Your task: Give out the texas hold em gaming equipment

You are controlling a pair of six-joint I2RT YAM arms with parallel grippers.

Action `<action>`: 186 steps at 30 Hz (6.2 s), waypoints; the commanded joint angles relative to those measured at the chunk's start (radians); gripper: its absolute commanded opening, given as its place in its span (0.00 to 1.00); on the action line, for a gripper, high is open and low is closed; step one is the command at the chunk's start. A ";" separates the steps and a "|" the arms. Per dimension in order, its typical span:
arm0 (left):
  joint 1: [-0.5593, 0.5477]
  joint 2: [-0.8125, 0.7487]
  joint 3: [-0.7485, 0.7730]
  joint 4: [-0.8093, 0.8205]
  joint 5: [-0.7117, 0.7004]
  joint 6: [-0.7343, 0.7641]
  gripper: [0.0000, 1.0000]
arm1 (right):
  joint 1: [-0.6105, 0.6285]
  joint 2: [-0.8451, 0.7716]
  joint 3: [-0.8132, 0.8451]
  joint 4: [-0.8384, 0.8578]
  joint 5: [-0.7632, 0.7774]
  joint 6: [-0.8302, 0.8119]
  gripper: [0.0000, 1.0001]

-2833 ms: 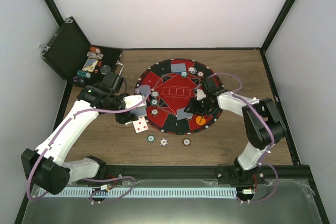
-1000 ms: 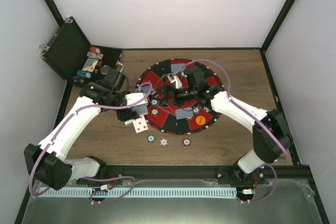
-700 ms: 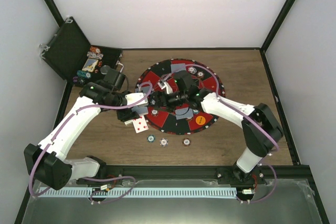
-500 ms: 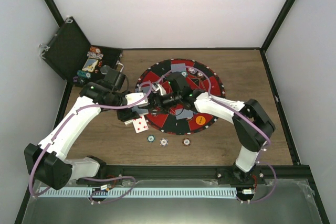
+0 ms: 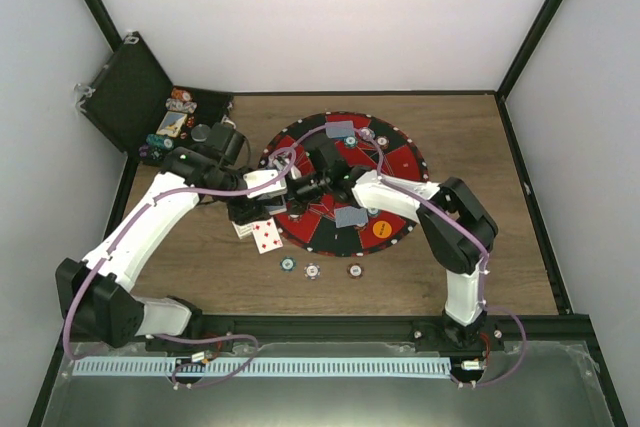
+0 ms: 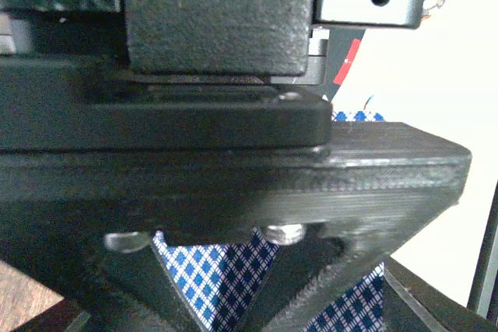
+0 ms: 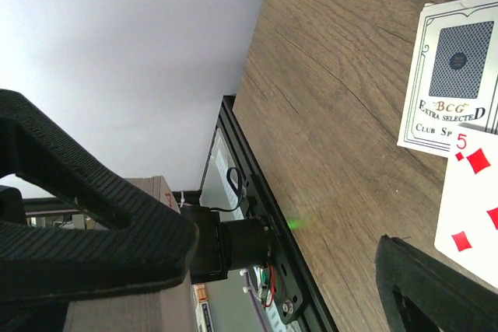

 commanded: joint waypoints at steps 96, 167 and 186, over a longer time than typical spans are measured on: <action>-0.002 -0.060 -0.095 0.040 -0.121 -0.004 0.04 | -0.134 -0.173 -0.040 -0.320 0.085 -0.247 0.01; 0.000 -0.064 -0.023 -0.025 -0.075 -0.045 0.04 | -0.181 -0.171 0.101 -0.360 0.258 -0.297 0.88; -0.002 -0.055 0.001 -0.020 -0.059 -0.035 0.04 | -0.098 -0.266 -0.092 -0.168 0.066 -0.157 0.96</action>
